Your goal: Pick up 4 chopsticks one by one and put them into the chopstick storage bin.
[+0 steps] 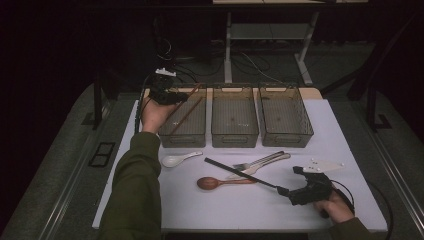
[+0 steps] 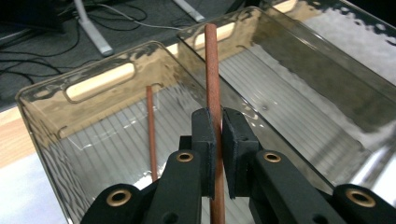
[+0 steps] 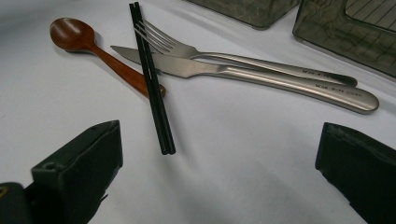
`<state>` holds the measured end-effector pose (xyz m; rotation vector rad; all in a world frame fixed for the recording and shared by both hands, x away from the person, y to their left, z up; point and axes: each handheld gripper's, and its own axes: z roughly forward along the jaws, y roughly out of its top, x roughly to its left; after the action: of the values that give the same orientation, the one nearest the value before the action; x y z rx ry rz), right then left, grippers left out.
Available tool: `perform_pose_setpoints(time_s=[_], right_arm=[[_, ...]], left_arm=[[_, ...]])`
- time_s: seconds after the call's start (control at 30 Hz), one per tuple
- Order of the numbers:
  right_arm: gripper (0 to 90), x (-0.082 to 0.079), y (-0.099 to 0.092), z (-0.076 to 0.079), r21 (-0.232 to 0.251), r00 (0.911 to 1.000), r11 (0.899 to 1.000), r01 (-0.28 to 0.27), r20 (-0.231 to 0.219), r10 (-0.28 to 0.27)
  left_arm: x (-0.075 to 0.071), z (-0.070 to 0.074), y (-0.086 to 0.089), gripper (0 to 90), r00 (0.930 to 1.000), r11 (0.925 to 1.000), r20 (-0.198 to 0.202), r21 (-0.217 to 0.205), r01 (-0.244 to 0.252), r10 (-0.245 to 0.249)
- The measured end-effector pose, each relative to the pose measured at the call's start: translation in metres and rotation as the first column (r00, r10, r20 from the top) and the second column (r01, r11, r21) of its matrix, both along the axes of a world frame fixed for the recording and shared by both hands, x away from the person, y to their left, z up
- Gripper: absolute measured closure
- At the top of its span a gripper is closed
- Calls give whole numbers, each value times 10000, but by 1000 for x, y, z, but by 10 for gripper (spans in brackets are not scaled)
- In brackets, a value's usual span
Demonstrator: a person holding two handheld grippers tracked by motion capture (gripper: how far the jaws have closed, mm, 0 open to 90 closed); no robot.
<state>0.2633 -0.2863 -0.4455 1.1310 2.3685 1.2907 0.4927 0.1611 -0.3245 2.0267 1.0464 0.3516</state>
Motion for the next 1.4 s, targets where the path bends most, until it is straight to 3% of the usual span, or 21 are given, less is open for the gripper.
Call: perform_pose_setpoints(time_s=[0.07, 0.3, 0.4, 0.63, 0.83, 0.97, 1.07, 1.13, 1.17, 1.27, 1.4], right_arm=[[6, 0, -1, 0, 10, 10000, 10000, -19, 6, 19], [6, 0, -1, 0, 53, 10000, 10000, -34, -2, 34], [6, 0, -1, 0, 78, 10000, 10000, -10, -3, 10], [6, 0, -1, 1, 149, 10000, 9999, -50, -24, 50], [6, -1, -2, 2, 211, 10000, 9998, -43, -18, 43], [6, 0, -2, 2, 218, 10000, 9997, -57, 28, 56], [6, -1, -2, 2, 253, 10000, 9997, -64, 33, 63], [6, -1, -2, 3, 258, 10000, 9996, -59, 33, 58], [6, -1, -2, 3, 261, 10000, 9996, -65, 33, 64], [6, -1, -2, 3, 254, 10000, 9996, -84, 47, 82], [6, -1, -1, 2, 249, 9999, 9996, -103, 47, 102]], left_arm=[[6, -1, -1, 832, 9998, 9997, -38, -140, -194, 193], [24, 1, -11, 832, 9982, 9982, -38, 6, -607, 607], [31, 0, -12, 833, 9965, 9962, 31, -260, -836, 837], [45, -15, -19, 833, 9921, 9914, -68, -362, -1256, 1254], [53, -35, -29, 832, 9898, 9907, -426, 61, -1357, 1358], [56, -42, -35, 830, 9901, 9903, -410, 422, -1325, 1342], [57, -46, -37, 829, 9875, 9856, -409, 804, -1488, 1524], [57, -48, -39, 804, 9855, 9809, -339, 1082, -1618, 1663], [58, -49, -40, 734, 9847, 9802, -309, 1065, -1672, 1713], [57, -48, -41, 665, 9848, 9788, -275, 1184, -1673, 1716], [57, -47, -40, 578, 9882, 9824, -203, 1131, -1488, 1521]])
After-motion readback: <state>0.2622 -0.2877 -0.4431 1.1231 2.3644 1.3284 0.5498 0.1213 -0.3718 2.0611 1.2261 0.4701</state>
